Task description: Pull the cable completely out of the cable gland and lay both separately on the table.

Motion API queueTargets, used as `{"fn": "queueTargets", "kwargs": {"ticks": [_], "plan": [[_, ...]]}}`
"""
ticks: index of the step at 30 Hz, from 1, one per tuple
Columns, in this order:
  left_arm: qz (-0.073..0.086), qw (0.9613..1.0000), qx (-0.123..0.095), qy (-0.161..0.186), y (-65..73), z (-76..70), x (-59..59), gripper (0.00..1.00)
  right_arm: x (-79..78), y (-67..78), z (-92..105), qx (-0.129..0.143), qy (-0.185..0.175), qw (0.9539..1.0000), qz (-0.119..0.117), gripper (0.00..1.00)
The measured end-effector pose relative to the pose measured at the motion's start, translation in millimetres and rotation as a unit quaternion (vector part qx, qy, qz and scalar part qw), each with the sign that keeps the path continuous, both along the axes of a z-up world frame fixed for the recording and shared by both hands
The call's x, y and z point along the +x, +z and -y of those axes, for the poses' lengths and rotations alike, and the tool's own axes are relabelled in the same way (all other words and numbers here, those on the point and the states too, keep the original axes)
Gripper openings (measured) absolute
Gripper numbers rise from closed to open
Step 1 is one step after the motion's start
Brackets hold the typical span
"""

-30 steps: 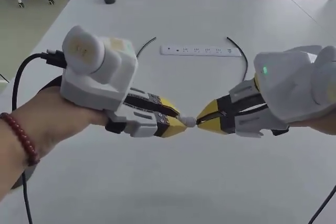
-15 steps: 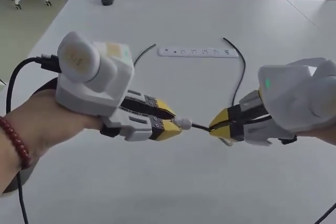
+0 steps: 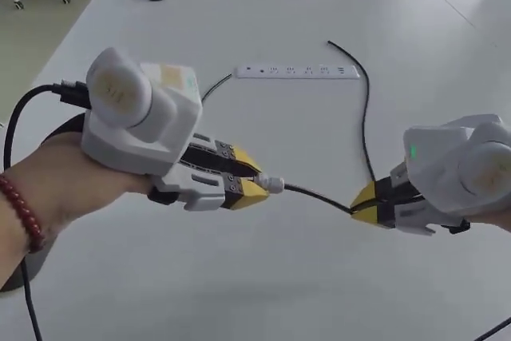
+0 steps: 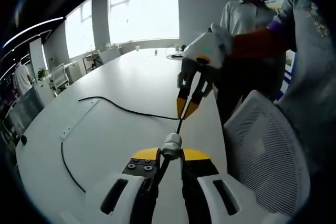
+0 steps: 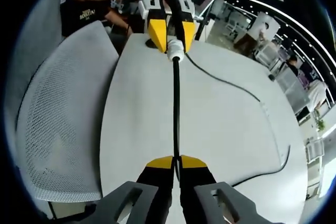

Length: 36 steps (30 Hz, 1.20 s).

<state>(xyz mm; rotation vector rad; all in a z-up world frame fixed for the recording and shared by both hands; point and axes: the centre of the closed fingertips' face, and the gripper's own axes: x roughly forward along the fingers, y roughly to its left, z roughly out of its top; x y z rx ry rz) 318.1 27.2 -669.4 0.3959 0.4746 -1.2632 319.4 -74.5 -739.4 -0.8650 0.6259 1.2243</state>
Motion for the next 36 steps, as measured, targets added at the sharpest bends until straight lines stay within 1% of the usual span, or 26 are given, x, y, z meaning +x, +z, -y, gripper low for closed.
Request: {"fn": "queueTargets", "kwargs": {"ticks": [1, 2, 3, 4, 5, 9, 11, 14, 17, 18, 19, 20, 21, 23, 25, 26, 28, 29, 31, 32, 34, 36], "plan": [[0.0, 1.0, 0.0, 0.0, -0.4, 0.0, 0.2, 0.15, 1.6, -1.9, 2.5, -0.001, -0.005, 1.0, 0.002, 0.0], [0.001, 1.0, 0.002, -0.001, -1.4, -0.1, 0.1, 0.15, 1.2, -5.4, 5.5, -0.003, -0.008, 1.0, -0.004, 0.0], [0.001, 1.0, 0.002, -0.001, -1.5, -0.1, 0.1, 0.15, 1.3, -6.5, 6.7, -0.004, -0.01, 0.9999, -0.005, 0.0], [0.002, 1.0, 0.002, -0.001, -1.5, 0.0, 0.2, 0.15, 3.0, -9.3, 10.6, -0.011, -0.015, 0.9998, -0.003, 0.0], [0.001, 1.0, 0.002, -0.001, -1.6, -0.1, 0.1, 0.15, 2.8, -12.7, 14.8, -0.016, -0.018, 0.9997, -0.006, 0.0], [0.002, 1.0, -0.001, 0.003, 0.4, -2.7, 1.8, 0.16, 4.9, -19.6, 28.0, -0.017, -0.041, 0.9989, -0.018, 0.0], [0.004, 1.0, 0.001, 0.005, 0.7, -4.6, 2.5, 0.16, 4.3, -23.8, 33.8, -0.021, -0.048, 0.9984, -0.022, 0.0], [0.002, 1.0, 0.002, 0.005, 0.2, -5.8, 2.5, 0.16, 4.7, -30.0, 41.8, -0.023, -0.057, 0.9977, -0.028, 0.0], [0.001, 1.0, 0.001, 0.005, 0.6, -6.4, 2.1, 0.16, 4.7, -33.3, 44.9, -0.025, -0.065, 0.9971, -0.033, 0.0], [0.001, 1.0, 0.001, 0.006, 0.7, -7.0, 2.5, 0.16, 5.9, -35.2, 46.9, -0.027, -0.067, 0.9969, -0.031, 0.0], [0.001, 1.0, 0.0, 0.007, 1.4, -7.8, 2.9, 0.16, 6.8, -36.7, 48.5, -0.028, -0.07, 0.9966, -0.032, 0.0], [0.0, 1.0, -0.002, 0.008, 2.0, -8.5, 2.7, 0.16, 6.7, -39.3, 51.0, -0.027, -0.075, 0.9961, -0.038, 0.0], [-0.001, 0.9999, -0.004, 0.009, 2.9, -9.3, 2.7, 0.16, 7.1, -39.8, 51.8, -0.028, -0.077, 0.9959, -0.038, 0.0], [0.001, 1.0, -0.003, 0.009, 2.7, -10.1, 2.9, 0.16, 7.4, -44.1, 56.6, -0.033, -0.083, 0.9951, -0.041, 0.0], [-0.002, 0.9999, -0.005, 0.01, 3.4, -10.1, 2.7, 0.16, 9.6, -48.4, 61.5, -0.034, -0.092, 0.9942, -0.044, 0.0], [0.0, 0.9999, -0.008, 0.01, 4.5, -9.6, 3.0, 0.16, 10.0, -50.4, 63.3, -0.033, -0.094, 0.9939, -0.048, 0.0], [-0.002, 0.9999, -0.013, 0.012, 6.0, -8.7, 3.1, 0.16, 10.8, -52.8, 65.2, -0.034, -0.099, 0.9935, -0.046, 0.0], [-0.002, 0.9999, -0.013, 0.01, 6.0, -8.1, 2.3, 0.16, 10.1, -54.6, 66.2, -0.032, -0.103, 0.9927, -0.053, 0.0], [-0.002, 0.9999, -0.013, 0.009, 5.6, -6.9, 1.7, 0.16, 12.6, -55.9, 68.5, -0.029, -0.113, 0.992, -0.05, 0.0], [-0.005, 0.9999, -0.013, 0.007, 4.9, -5.1, 0.2, 0.16, 11.9, -56.5, 68.9, -0.028, -0.114, 0.9917, -0.053, 0.0], [-0.002, 0.9999, -0.009, 0.005, 3.3, -2.2, -0.9, 0.16, 12.6, -56.3, 69.1, -0.028, -0.116, 0.9917, -0.048, 0.0], [-0.005, 0.9999, -0.01, 0.004, 2.9, -0.5, -1.1, 0.16, 12.1, -58.3, 70.5, -0.027, -0.119, 0.9911, -0.052, 0.0]]}}
